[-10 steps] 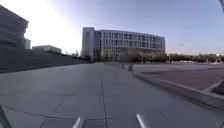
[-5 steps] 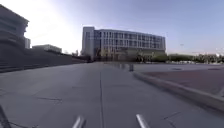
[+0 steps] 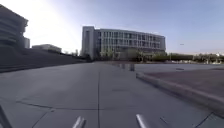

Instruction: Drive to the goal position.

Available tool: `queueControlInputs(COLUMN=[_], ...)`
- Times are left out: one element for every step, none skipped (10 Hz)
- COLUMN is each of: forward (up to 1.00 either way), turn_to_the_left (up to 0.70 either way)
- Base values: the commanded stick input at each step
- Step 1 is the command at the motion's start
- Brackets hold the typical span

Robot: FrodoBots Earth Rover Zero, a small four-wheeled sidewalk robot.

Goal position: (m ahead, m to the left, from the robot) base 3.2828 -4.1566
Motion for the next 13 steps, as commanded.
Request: queueControlInputs(forward=[0.6,0.6,0.6,0.6,0.6,0.6,0.6,0.6,0.6,0.6,0.6,0.6,0.6], turn_to_the_left=[0.0,0.0,0.0,0.0,0.0,0.0,0.0,0.0,0.0,0.0,0.0,0.0,0.0])
